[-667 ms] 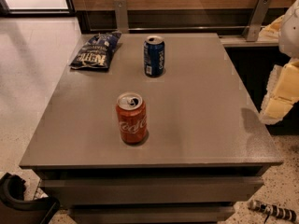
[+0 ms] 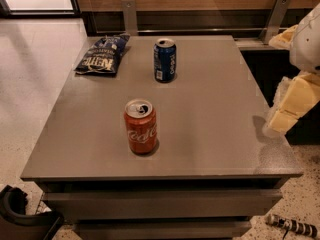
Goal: Knock coke can over
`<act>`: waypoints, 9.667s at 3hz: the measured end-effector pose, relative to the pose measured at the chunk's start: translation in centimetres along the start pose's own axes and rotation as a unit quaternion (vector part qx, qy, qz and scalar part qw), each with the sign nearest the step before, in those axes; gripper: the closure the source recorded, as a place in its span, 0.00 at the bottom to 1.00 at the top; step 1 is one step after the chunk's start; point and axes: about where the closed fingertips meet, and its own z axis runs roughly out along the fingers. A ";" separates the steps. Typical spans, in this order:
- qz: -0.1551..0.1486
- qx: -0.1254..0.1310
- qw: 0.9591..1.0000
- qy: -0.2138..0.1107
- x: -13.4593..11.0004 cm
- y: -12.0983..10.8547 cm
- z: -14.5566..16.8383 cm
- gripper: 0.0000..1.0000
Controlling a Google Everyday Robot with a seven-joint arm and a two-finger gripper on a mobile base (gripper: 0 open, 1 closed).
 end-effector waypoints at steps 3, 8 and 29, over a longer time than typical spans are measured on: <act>0.103 -0.011 0.966 -0.237 -2.7 2.2 7.3 0.00; 0.134 -0.039 0.882 -0.450 -10.5 5.9 8.2 0.00; -0.083 -0.104 0.988 -0.073 -22.4 7.4 20.2 0.52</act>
Offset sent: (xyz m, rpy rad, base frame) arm 0.0151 0.0704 -0.0460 0.8049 -0.0503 -0.0922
